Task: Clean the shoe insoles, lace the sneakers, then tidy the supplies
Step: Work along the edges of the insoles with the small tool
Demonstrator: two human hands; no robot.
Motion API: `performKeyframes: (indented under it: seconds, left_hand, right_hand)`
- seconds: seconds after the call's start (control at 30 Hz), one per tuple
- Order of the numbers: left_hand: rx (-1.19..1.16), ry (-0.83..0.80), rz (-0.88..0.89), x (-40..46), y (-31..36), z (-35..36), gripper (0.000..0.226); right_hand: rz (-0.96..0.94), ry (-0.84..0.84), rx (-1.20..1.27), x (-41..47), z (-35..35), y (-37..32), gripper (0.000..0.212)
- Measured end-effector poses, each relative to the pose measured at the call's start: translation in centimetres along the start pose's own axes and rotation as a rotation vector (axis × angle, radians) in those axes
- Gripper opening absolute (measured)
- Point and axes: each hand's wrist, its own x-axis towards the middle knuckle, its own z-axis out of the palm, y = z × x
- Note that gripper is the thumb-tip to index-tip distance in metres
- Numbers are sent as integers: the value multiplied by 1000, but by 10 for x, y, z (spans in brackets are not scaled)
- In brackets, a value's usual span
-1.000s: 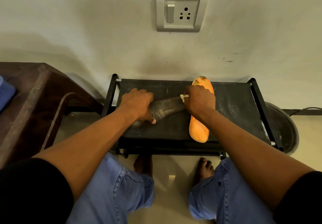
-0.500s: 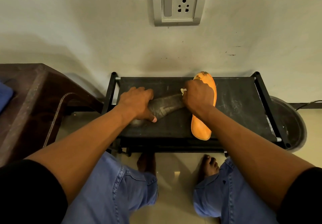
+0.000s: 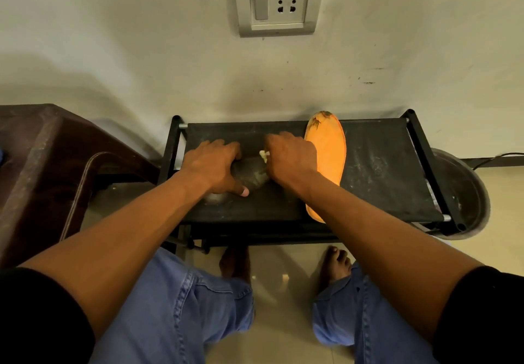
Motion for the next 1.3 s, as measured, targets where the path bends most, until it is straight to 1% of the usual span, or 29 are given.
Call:
performKeyframes:
  seconds: [0.17, 0.27, 0.37, 0.47, 0.57, 0.63, 0.7, 0.8, 0.83, 0.9, 1.03, 1.17, 1.23, 1.3]
  left_hand:
    - [-27, 6, 11, 1, -2, 0, 91]
    - [-24, 15, 16, 1, -2, 0, 91]
    - [-31, 13, 21, 1, -3, 1, 91]
    - [-30, 14, 32, 1, -3, 2, 91]
    - [-18, 13, 25, 1, -1, 1, 91]
    - [-27, 17, 31, 0, -2, 0, 89]
    - [-80, 9, 46, 0, -7, -4, 75]
    - [-202, 21, 20, 4, -21, -7, 39]
    - [-222, 34, -1, 5, -25, -7, 31]
    - [-234, 60, -53, 6, -29, -5, 23]
    - [-211, 103, -126, 6, -29, -1, 23]
    - [-188, 112, -177, 8, -30, -1, 27]
    - [-189, 109, -199, 9, -30, -2, 25]
    - [-197, 105, -217, 10, -32, -2, 20]
  right_hand:
    - [204, 91, 1, 4, -10, 49, 17]
    - [240, 122, 21, 3, -12, 57, 16]
    - [191, 98, 76, 1, -9, 46, 16]
    - [92, 22, 141, -5, -6, 30, 18]
    - [-39, -50, 124, -14, -2, 12, 23]
    - [-56, -40, 78, -17, -2, 10, 24]
    - [-4, 13, 63, -16, -4, 15, 20]
    - [84, 65, 77, -14, -6, 25, 14]
    - [97, 63, 83, -13, -6, 26, 13]
    - [84, 56, 90, -12, -5, 23, 13]
    - [-35, -25, 155, -10, 0, 2, 22]
    - [-210, -61, 191, -19, 6, -27, 14]
    - [-289, -75, 192, -27, 11, -40, 15]
    - [-311, -90, 237, -31, 14, -45, 18]
